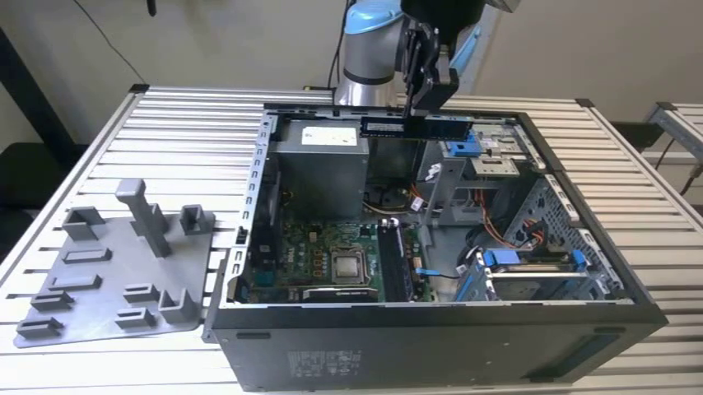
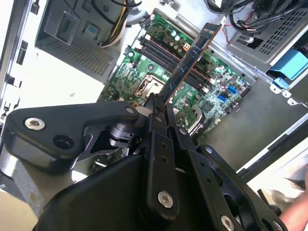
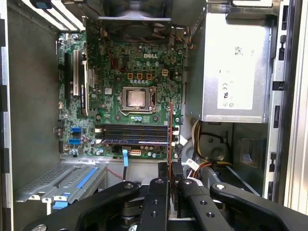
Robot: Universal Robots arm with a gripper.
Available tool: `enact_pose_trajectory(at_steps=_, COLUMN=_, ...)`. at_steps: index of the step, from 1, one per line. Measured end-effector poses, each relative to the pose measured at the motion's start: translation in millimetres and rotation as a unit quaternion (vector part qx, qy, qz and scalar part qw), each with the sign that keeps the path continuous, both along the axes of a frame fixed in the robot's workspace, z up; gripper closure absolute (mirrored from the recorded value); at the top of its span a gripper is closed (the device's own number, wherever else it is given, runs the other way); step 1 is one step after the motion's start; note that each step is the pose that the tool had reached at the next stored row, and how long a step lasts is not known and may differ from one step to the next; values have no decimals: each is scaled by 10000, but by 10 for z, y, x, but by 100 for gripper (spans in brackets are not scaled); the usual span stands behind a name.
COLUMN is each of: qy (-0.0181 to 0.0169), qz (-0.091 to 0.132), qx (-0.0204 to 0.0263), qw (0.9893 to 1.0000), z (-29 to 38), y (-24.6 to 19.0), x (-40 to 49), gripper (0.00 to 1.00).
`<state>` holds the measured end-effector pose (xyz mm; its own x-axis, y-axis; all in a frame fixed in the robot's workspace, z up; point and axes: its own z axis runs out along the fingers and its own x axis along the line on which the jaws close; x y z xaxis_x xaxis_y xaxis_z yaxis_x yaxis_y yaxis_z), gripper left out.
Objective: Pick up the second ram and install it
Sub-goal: 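Insert the second ram into the second slot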
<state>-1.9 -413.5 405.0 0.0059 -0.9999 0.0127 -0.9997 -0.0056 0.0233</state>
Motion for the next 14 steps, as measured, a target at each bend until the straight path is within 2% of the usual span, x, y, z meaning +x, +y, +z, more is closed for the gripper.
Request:
enact_pose_trajectory(at_steps=3, qy=0, qz=-39, qx=0, qw=10000, z=0, y=0, x=0, gripper=86)
enact_pose_trajectory(at_steps=7, qy=0, qz=-223, qx=0, qw=9998, z=-1, y=0, x=0, gripper=86)
enact_pose_trajectory(at_steps=8, qy=0, qz=-341, qx=0, qw=9994, z=-1, y=0, x=0, gripper=86)
enact_pose_trajectory(at_steps=11, qy=0, qz=-505, qx=0, qw=9987, z=-1, y=0, x=0, gripper=86)
enact_pose_trajectory(at_steps=14, qy=0, qz=-694, qx=0, qw=9976, z=-1, y=0, x=0, gripper=86)
